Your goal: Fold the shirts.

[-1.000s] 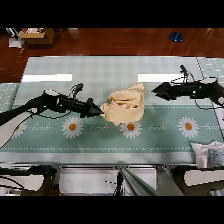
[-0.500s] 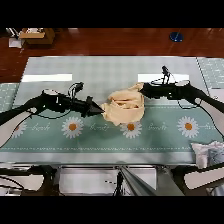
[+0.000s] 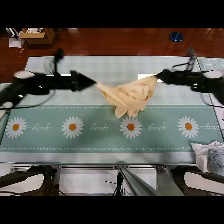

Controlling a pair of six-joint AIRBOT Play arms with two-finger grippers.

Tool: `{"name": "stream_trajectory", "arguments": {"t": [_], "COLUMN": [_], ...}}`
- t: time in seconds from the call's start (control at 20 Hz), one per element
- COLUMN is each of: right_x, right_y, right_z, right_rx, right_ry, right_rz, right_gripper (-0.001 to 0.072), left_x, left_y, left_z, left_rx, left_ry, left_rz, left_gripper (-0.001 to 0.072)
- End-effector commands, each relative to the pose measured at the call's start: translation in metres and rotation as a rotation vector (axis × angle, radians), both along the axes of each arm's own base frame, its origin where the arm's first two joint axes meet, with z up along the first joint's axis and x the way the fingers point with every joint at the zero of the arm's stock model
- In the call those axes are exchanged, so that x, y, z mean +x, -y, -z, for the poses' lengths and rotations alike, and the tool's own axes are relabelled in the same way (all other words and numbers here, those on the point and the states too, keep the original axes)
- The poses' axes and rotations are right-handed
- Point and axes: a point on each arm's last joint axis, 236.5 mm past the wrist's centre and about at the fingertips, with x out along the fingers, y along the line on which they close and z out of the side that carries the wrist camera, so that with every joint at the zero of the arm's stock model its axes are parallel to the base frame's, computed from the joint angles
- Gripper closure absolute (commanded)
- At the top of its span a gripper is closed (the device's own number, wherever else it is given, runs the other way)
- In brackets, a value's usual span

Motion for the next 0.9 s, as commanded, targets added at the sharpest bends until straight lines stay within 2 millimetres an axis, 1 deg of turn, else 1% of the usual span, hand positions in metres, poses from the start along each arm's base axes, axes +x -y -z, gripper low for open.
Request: {"name": "stream_trajectory", "arguments": {"t": [0.0, 0.05, 0.1, 0.2, 0.3, 0.35, 0.4, 0.45, 0.5, 0.55, 0.6, 0.65, 0.7, 0.8, 0.85], "right_x": [-0.031, -0.044, -0.061, -0.094, -0.125, -0.139, -0.152, -0.163, -0.173, -0.182, -0.189, -0.197, -0.205, -0.223, -0.233], "right_y": [0.058, 0.066, 0.068, 0.062, 0.049, 0.043, 0.039, 0.037, 0.034, 0.033, 0.033, 0.035, 0.036, 0.04, 0.041], "right_z": [-0.141, -0.184, -0.228, -0.303, -0.363, -0.387, -0.407, -0.422, -0.433, -0.438, -0.439, -0.434, -0.427, -0.408, -0.395], "right_rx": [-0.074, -0.087, -0.102, -0.133, -0.146, -0.145, -0.156, -0.178, -0.197, -0.229, -0.267, -0.319, -0.361, -0.422, -0.449], "right_ry": [0.294, 0.381, 0.471, 0.631, 0.752, 0.795, 0.829, 0.849, 0.854, 0.845, 0.823, 0.781, 0.732, 0.626, 0.572], "right_rz": [0.126, 0.166, 0.191, 0.211, 0.213, 0.213, 0.219, 0.226, 0.233, 0.238, 0.243, 0.248, 0.253, 0.269, 0.264], "right_gripper": [0.0677, 0.0677, 0.0677, 0.0677, 0.0677, 0.0677, 0.0677, 0.0677, 0.0677, 0.0677, 0.0677, 0.0677, 0.0677, 0.0677, 0.0677], "left_x": [0.0, -0.008, -0.021, -0.054, -0.091, -0.109, -0.128, -0.143, -0.155, -0.16, -0.165, -0.168, -0.173, -0.184, -0.191], "left_y": [-0.056, -0.071, -0.084, -0.099, -0.108, -0.11, -0.112, -0.113, -0.114, -0.118, -0.124, -0.129, -0.136, -0.147, -0.153], "left_z": [-0.145, -0.186, -0.227, -0.297, -0.356, -0.379, -0.399, -0.412, -0.419, -0.419, -0.414, -0.404, -0.391, -0.357, -0.338], "left_rx": [0.015, 0.026, 0.044, 0.081, 0.107, 0.116, 0.129, 0.157, 0.202, 0.242, 0.298, 0.366, 0.453, 0.621, 0.703], "left_ry": [0.387, 0.486, 0.598, 0.804, 0.983, 1.056, 1.125, 1.18, 1.214, 1.194, 1.155, 1.116, 1.071, 0.965, 0.906], "left_rz": [-0.157, -0.21, -0.264, -0.363, -0.466, -0.515, -0.559, -0.596, -0.631, -0.675, -0.729, -0.77, -0.808, -0.842, -0.846], "left_gripper": [0.0689, 0.069, 0.0689, 0.0689, 0.0689, 0.0689, 0.0689, 0.0689, 0.0689, 0.0689, 0.0689, 0.0689, 0.0689, 0.0689, 0.0689]}}
